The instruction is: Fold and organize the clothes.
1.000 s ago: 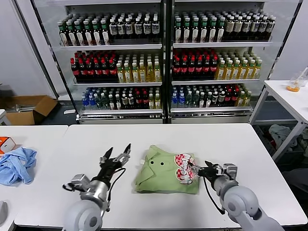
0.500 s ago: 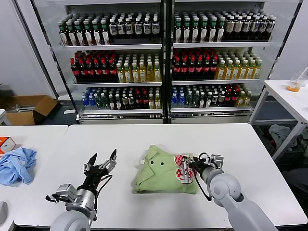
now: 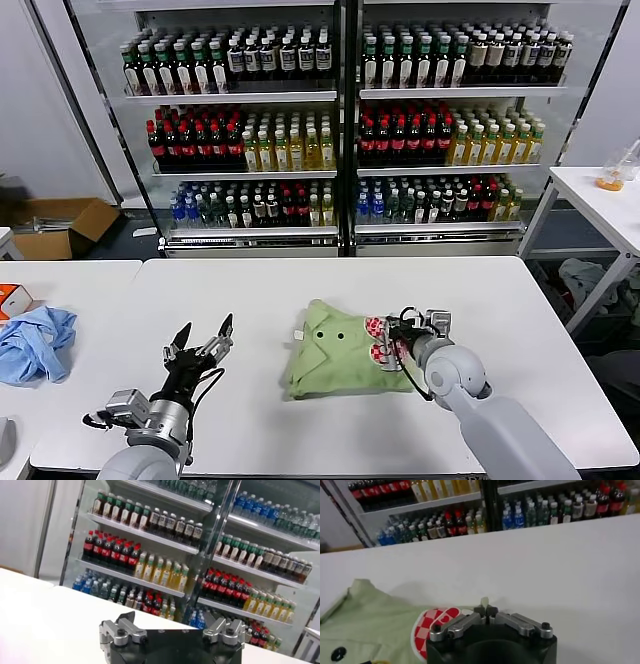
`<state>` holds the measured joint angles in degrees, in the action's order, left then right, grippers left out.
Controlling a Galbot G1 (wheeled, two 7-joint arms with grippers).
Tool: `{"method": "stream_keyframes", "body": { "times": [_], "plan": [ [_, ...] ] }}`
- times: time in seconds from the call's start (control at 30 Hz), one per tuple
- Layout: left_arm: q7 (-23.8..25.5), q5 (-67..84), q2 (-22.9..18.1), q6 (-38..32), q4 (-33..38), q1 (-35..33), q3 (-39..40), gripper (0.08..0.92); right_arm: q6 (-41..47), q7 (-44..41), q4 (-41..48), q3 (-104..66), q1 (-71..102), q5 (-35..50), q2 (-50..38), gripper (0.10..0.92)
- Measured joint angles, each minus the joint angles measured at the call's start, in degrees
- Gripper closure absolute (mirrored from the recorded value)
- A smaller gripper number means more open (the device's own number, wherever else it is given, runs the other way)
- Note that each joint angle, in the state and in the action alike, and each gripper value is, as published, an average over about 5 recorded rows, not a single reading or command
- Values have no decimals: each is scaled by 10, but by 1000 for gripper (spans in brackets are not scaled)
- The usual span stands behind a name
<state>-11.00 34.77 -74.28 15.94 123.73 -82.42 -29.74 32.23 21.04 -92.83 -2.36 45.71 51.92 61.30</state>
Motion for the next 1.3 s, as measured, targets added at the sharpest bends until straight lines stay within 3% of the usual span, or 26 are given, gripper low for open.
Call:
{"method": "stream_keyframes", "body": {
  "times": [0.47,0.57,0.9,1.3],
  "plan": [
    [0,-17,-6,-1,-1,2,7,177,-36,-45,53,7,-34,-123,-19,915],
    [0,-25,-5,-4,-3,4,10,177,-41,-56,58,10,-37,-147,-19,874],
    [-2,-66,-2,-19,-2,-1,12,177,-120,-75,27,-12,-10,-214,-33,590],
    [-4,-110,-2,-34,15,-24,13,177,-237,-82,-115,-110,145,-246,-67,251]
  ]
}}
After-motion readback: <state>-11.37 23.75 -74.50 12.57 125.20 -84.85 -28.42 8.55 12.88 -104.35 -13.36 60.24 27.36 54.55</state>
